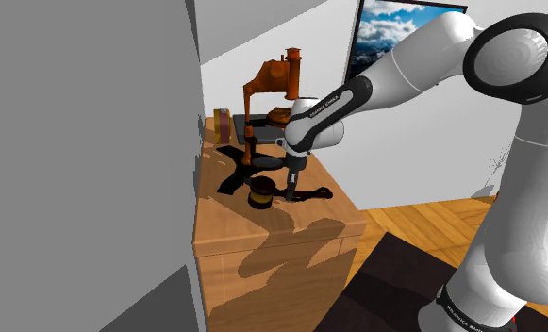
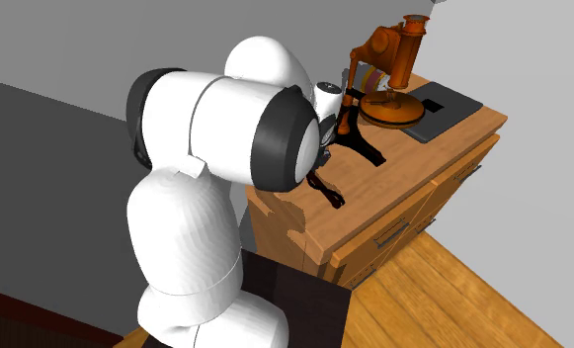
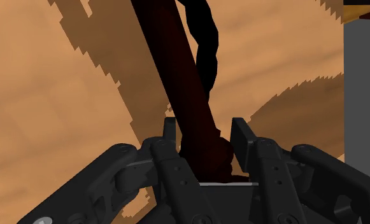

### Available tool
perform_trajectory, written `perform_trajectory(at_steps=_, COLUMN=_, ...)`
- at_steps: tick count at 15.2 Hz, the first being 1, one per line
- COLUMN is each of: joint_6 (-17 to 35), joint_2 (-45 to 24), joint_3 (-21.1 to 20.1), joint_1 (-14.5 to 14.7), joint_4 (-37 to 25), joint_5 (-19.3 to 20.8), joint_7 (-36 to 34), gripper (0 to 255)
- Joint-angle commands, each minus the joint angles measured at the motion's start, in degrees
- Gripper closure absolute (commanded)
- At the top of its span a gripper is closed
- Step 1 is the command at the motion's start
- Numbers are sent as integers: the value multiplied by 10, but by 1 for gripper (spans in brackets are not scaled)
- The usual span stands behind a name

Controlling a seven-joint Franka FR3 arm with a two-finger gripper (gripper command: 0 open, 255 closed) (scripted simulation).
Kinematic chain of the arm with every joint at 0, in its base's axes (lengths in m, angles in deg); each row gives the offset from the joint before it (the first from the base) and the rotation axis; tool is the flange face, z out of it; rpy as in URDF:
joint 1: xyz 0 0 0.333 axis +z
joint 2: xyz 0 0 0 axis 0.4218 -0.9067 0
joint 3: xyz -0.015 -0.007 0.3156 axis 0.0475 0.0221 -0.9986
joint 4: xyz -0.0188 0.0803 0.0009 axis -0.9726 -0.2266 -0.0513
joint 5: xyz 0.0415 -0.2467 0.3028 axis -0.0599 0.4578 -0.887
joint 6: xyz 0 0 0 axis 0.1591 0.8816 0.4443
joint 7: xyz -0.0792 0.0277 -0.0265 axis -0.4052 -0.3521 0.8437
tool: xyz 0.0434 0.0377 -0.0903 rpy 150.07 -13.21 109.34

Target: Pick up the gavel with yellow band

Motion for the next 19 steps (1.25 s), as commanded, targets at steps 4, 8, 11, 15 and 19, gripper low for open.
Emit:
perform_trajectory(at_steps=4, joint_6=-14, joint_2=10, joint_3=1, joint_1=1, joint_4=-4, joint_5=4, joint_7=-4, gripper=255)
perform_trajectory(at_steps=8, joint_6=-42, joint_2=30, joint_3=2, joint_1=1, joint_4=-13, joint_5=11, joint_7=-11, gripper=255)
perform_trajectory(at_steps=11, joint_6=-63, joint_2=44, joint_3=3, joint_1=1, joint_4=-20, joint_5=16, joint_7=-16, gripper=255)
perform_trajectory(at_steps=15, joint_6=-92, joint_2=61, joint_3=4, joint_1=1, joint_4=-32, joint_5=21, joint_7=-22, gripper=255)
perform_trajectory(at_steps=19, joint_6=-107, joint_2=69, joint_3=5, joint_1=1, joint_4=-39, joint_5=24, joint_7=-25, gripper=255)
